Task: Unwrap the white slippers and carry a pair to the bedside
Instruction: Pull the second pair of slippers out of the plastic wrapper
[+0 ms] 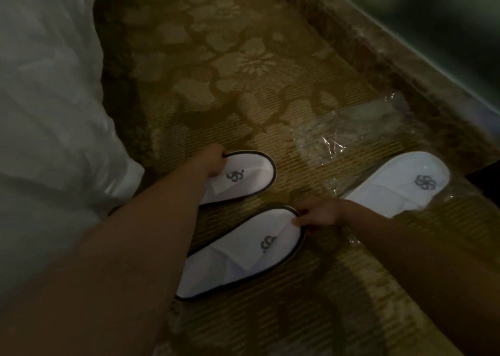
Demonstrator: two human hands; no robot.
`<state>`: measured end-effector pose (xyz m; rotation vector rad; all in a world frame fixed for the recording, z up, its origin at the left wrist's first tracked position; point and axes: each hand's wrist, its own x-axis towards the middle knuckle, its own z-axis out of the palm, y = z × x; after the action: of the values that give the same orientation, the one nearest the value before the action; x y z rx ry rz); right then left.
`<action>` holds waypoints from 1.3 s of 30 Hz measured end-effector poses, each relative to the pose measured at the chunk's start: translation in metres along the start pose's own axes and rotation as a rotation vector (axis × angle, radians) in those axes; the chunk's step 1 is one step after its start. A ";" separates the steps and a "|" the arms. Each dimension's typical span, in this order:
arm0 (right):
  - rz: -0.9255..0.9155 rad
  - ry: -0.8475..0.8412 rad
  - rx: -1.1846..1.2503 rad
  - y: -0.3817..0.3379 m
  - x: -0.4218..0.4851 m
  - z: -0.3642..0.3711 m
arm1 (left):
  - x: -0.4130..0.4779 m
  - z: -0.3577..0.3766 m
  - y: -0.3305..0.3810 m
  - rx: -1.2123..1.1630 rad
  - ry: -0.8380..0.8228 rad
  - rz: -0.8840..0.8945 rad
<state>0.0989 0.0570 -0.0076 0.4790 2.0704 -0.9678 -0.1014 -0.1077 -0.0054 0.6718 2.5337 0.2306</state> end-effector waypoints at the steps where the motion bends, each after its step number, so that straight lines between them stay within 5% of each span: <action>1: 0.004 -0.001 0.013 0.000 0.002 0.002 | 0.001 0.001 0.000 0.005 -0.002 -0.010; 9: -0.024 0.018 0.019 -0.017 0.016 0.016 | 0.004 0.009 -0.005 -0.004 -0.097 -0.029; 23: -0.074 0.266 -0.412 -0.024 0.017 0.021 | -0.007 -0.002 0.012 0.132 -0.282 -0.004; 29: 0.039 0.260 -0.464 -0.022 -0.012 -0.018 | -0.019 -0.020 0.060 0.162 -0.254 0.186; 34: 0.065 0.412 -0.327 -0.003 -0.051 -0.050 | -0.035 -0.019 0.115 0.181 -0.255 0.372; 39: 0.145 0.471 -0.165 0.034 -0.091 -0.076 | -0.039 -0.033 0.168 0.100 -0.089 0.486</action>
<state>0.1385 0.1362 0.0779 0.8177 2.4659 -0.6318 -0.0190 0.0169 0.0868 1.3040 2.2727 0.2337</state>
